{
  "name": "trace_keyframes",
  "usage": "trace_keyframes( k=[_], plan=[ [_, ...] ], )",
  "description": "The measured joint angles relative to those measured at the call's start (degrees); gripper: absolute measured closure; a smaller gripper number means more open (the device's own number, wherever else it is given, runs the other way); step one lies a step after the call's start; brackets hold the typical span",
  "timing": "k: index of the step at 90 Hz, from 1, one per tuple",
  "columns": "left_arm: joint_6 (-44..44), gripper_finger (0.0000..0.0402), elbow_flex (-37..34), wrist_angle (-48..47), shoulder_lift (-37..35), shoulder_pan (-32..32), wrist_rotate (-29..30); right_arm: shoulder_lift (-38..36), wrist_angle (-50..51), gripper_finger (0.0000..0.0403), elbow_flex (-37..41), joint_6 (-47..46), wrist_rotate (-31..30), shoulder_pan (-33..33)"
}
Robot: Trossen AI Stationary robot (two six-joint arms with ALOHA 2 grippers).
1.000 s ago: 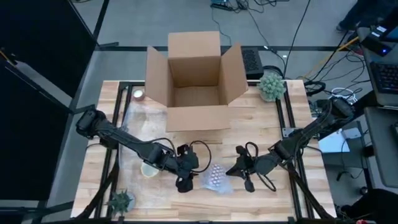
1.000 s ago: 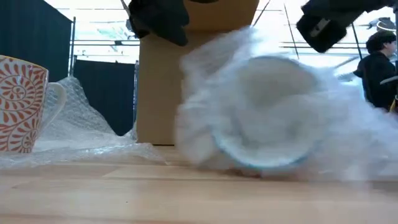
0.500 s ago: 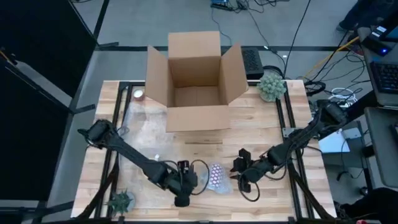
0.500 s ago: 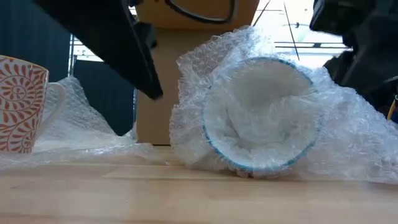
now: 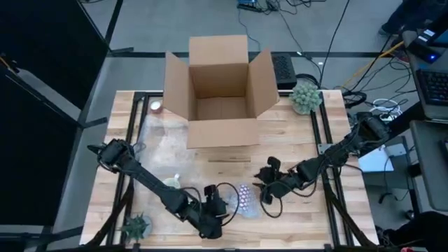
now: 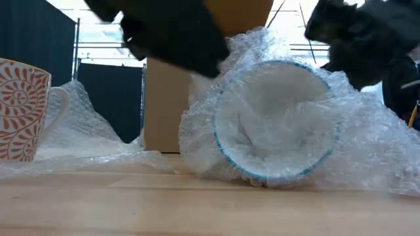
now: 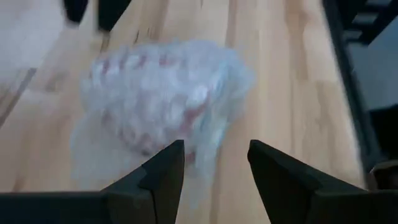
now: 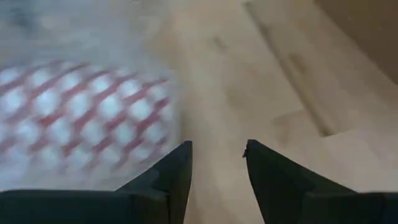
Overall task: Wrap mug
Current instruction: Put the wrapped red mug into the box
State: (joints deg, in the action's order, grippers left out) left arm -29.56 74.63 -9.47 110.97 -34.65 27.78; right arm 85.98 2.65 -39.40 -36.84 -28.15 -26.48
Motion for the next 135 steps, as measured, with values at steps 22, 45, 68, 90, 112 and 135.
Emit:
trace_keyframes(
  k=[22,45,68,90,112,135],
  plan=[
    [2.0,0.0231,0.0,1.8,1.6,2.9,1.1,5.8,-8.7,0.0266,0.0,2.1,5.6,2.9],
    [2.1,0.0231,1.0,2.1,2.0,5.5,0.5,8.3,-8.7,0.0266,0.0,-0.7,7.6,2.5],
    [4.9,0.0231,4.5,3.2,1.6,7.1,1.0,8.9,-13.8,0.0266,0.1,-1.5,13.7,2.4],
    [4.5,0.0231,4.7,2.4,1.7,9.7,-0.1,10.2,-8.1,0.0266,0.0,-1.8,17.8,3.4],
    [4.5,0.0231,4.7,1.3,2.0,11.5,-2.8,5.7,3.6,0.0266,-0.1,0.5,18.0,4.8],
    [6.0,0.0231,4.7,-3.6,-3.3,10.3,-4.0,-3.6,14.0,0.0266,0.0,-1.8,17.8,2.8]
  ],
)
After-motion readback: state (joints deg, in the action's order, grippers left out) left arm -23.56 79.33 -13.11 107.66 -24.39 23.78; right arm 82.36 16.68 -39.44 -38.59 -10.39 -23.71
